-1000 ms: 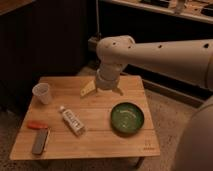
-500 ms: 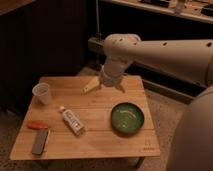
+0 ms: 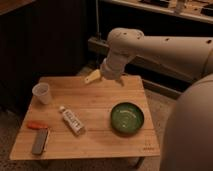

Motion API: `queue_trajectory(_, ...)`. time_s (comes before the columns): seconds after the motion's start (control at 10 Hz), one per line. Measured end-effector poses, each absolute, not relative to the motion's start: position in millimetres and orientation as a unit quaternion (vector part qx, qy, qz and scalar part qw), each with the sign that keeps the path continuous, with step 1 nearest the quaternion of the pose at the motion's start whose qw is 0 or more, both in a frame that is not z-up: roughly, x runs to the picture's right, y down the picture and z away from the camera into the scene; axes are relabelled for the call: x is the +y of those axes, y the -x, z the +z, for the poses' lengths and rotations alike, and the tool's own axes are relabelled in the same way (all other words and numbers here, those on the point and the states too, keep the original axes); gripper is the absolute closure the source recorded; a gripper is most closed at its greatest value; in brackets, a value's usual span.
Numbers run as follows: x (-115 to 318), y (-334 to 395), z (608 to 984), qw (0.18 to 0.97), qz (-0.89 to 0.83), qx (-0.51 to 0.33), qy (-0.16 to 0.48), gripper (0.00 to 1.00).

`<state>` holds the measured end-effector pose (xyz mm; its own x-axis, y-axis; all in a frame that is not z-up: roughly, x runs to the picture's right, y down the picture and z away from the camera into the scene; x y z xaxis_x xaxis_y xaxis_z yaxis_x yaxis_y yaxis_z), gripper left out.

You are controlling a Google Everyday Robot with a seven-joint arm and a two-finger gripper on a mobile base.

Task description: Move the arm in a circular motion

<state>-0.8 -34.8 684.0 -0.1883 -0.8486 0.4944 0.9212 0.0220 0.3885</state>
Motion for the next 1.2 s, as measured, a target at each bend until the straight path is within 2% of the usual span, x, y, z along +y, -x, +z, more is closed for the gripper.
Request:
queue_trajectory(0.3,-79.1,-51.9,726.3,0.674,-0.668,-0.313,0.038,0.00)
queue_trajectory(0.5,-84.0,-87.1,741.7,0.698,-0.647,-0.303,0.038,0.00)
queue_trajectory(0.8,-62.5,-155.1,742.6,0.742,-0.607,-0.282,0.041,0.00)
queue_trajectory(1.2,-8.2,-191.5,708.4,0.769,-0.577,-0.271,0.044,0.00)
